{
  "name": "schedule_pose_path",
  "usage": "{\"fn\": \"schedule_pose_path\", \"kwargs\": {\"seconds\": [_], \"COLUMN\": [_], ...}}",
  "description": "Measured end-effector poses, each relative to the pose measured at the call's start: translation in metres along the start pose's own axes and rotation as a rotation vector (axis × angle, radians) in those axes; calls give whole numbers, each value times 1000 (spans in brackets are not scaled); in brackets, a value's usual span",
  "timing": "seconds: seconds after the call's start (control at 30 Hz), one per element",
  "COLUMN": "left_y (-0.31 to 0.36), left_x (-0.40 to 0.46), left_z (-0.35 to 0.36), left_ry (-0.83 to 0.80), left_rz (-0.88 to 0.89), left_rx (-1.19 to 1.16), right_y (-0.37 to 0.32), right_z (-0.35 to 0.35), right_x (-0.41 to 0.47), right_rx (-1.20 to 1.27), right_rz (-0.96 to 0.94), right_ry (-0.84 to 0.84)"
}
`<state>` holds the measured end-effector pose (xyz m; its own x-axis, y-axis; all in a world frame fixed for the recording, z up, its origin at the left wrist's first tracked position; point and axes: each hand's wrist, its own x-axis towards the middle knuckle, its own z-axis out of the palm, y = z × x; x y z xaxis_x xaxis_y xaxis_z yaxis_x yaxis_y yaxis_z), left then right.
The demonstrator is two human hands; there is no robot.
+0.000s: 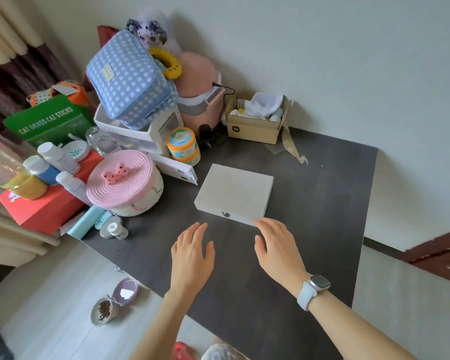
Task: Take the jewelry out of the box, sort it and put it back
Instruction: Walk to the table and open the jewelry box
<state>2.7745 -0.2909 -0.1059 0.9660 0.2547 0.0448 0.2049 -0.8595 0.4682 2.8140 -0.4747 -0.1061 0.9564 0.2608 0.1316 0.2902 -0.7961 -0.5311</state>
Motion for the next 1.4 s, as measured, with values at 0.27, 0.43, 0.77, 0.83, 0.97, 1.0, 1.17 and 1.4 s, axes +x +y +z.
{"fn": "schedule_pose_path", "kwargs": {"seconds": [0.27,0.43,0.77,0.83,0.97,1.0,1.17,1.4], "left_y": [-22,-56,-92,-98,-105,-106,-119,-138], "left_x": [95,146,159,159,153,150,123,93], "left_z": [12,36,84,89,93,93,87,80], "left_ry": [-172,-274,-247,-219,-184,-176,-163,-174], "left_rz": [128,166,72,113,172,183,218,225], "left_rx": [-80,-204,-460,-463,-491,-500,-537,-562], "right_y": [5,3,21,22,19,17,1,-15], "right_z": [34,81,138,142,148,149,154,164], "right_x": [38,51,58,56,39,35,3,-21], "right_rx": [0,88,321,310,295,288,248,-139], "right_rz": [238,493,613,584,537,525,470,442], "right_ry": [70,178,456,505,586,605,646,575]}}
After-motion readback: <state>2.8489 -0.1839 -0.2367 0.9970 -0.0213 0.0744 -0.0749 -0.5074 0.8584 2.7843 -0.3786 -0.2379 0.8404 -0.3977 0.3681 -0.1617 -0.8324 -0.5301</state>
